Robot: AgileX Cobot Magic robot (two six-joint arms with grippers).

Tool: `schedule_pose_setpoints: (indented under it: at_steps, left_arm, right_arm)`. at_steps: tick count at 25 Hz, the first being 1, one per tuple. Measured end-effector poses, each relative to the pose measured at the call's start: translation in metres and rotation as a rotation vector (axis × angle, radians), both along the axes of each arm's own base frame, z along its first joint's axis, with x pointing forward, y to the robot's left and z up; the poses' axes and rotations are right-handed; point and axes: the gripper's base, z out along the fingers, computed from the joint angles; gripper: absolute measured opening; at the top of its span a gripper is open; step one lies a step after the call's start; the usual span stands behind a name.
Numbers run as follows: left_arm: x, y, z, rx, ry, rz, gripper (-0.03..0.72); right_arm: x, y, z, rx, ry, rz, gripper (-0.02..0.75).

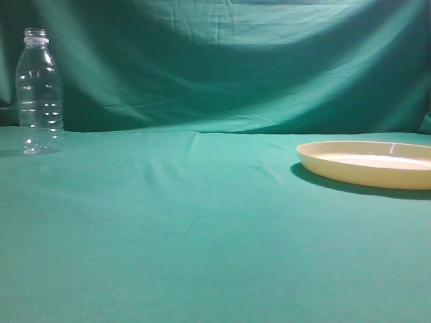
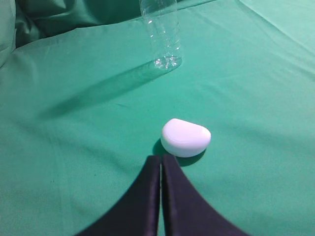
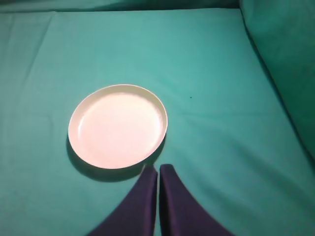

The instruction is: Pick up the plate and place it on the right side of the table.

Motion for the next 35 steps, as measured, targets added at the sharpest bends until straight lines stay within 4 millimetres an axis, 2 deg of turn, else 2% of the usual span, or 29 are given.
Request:
schedule_pose_setpoints:
  at_steps: [1, 3, 8, 11, 16, 21, 26, 31, 35]
  left_arm:
    - [0.0, 0.0, 0.0, 0.0, 0.0, 0.0, 0.0]
    - [0.0, 0.0, 0.0, 0.0, 0.0, 0.0, 0.0]
    - [0.0, 0.0, 0.0, 0.0, 0.0, 0.0, 0.0]
    - [0.0, 0.0, 0.0, 0.0, 0.0, 0.0, 0.0]
    - [0.0, 0.0, 0.0, 0.0, 0.0, 0.0, 0.0]
    - [0.0, 0.0, 0.0, 0.0, 0.0, 0.0, 0.0]
    - [0.0, 0.0, 0.0, 0.0, 0.0, 0.0, 0.0]
    - [0.0, 0.0, 0.0, 0.0, 0.0, 0.0, 0.0]
    - [0.0, 0.0, 0.0, 0.0, 0.0, 0.0, 0.0]
  right_arm:
    - [-0.013, -0.001, -0.002, 0.004, -0.043, 0.0, 0.0]
    - [-0.026, -0.002, -0.003, 0.01, -0.077, 0.001, 0.0]
    - [-0.043, -0.004, -0.003, 0.009, -0.11, -0.001, 0.0]
    - [-0.041, -0.004, -0.004, 0.005, -0.126, 0.001, 0.0]
    - [-0.026, -0.003, -0.016, -0.053, -0.26, 0.037, 0.0]
    - [-0.024, -0.003, -0.055, -0.049, -0.385, 0.035, 0.0]
    - [-0.028, -0.003, -0.113, -0.04, -0.455, 0.031, 0.0]
    - [-0.023, -0.003, -0.164, -0.042, -0.384, 0.033, 0.0]
    - [-0.02, -0.002, -0.189, -0.021, -0.33, 0.023, 0.0]
